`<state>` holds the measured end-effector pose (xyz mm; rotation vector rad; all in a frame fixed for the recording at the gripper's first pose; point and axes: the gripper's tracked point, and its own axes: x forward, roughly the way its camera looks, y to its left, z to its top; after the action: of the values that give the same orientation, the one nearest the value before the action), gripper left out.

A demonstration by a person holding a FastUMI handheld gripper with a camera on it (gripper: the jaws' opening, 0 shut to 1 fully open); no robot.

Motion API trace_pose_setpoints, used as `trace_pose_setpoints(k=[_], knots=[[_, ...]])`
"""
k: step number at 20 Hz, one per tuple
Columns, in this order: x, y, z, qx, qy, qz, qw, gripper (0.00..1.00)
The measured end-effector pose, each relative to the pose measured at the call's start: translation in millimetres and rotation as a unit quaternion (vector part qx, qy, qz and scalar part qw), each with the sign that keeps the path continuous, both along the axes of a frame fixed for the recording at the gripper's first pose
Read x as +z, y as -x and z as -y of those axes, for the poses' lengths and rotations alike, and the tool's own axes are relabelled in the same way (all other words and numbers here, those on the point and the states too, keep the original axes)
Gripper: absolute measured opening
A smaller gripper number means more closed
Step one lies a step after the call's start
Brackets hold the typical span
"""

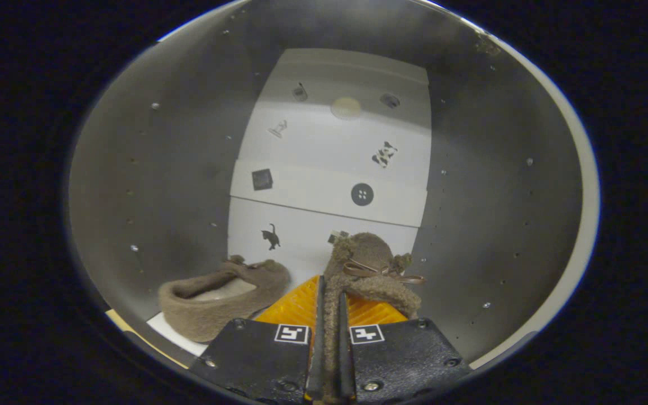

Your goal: Open the shoe cabinet door, grab the shoes and put them into the shoe cabinet, then close the shoe cabinet door.

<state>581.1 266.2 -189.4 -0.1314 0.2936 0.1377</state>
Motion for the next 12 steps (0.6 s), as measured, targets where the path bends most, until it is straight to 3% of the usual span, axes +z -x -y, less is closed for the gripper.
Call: trace_pose_setpoints(k=[5,7,9,11,12], knots=[[-22.1,-37.6,-0.7,-0.002,-0.016,-0.016,1.0,0.14],[-38.7,-37.3,-16.9,0.01,-0.04,-0.061,0.997,0.15],[-59.6,-35.2,-37.0,0.036,-0.048,-0.112,0.992,0.18],[-65.7,-39.7,-34.1,0.021,-0.024,-0.124,0.992,0.21],[-65.6,-38.3,-36.2,0.015,-0.023,-0.131,0.991,0.28]])
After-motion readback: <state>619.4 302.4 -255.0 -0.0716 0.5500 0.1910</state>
